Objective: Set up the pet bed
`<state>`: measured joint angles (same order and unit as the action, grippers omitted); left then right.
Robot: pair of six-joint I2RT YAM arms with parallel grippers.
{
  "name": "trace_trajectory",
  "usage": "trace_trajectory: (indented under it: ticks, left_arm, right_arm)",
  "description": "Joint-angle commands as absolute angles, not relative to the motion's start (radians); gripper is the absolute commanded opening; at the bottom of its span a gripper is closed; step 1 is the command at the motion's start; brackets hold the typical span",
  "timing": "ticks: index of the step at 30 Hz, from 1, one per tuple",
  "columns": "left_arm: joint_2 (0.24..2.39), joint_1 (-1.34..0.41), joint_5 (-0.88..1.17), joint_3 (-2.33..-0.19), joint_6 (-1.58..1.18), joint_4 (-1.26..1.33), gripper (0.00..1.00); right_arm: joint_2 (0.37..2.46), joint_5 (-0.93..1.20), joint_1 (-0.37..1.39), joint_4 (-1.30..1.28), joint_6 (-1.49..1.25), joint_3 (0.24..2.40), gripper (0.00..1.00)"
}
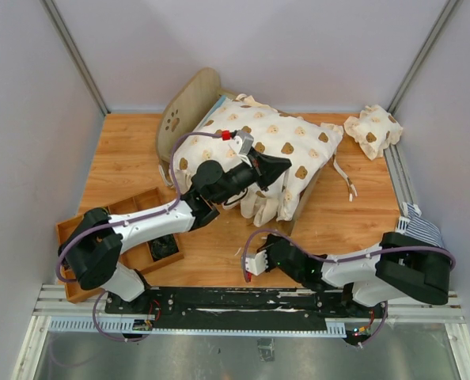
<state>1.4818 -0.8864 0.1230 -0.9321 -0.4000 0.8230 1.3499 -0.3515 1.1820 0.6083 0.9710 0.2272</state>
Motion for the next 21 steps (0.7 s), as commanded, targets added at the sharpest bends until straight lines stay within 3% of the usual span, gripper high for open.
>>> trace_trajectory:
  ticks: [1, 14, 21]
  left_arm:
    - [1.509, -0.882, 0.129, -1.042, -0.36, 0.818, 0.0]
    - [1.601, -0.874, 0.098, -1.152, -0.313, 0.758, 0.0]
    - [1.668, -0.848, 0.107, -1.219, -0.303, 0.752, 0.0]
  right_arm:
    - [1.356, -0.424, 1.248, 0.537, 0.882, 0.244, 0.0]
    - [1.273, -0.685, 1.487, 0.083, 0.413, 0.426, 0.0]
    - [1.011, -0.65, 1.426, 0.307, 0.103, 0.309, 0.0]
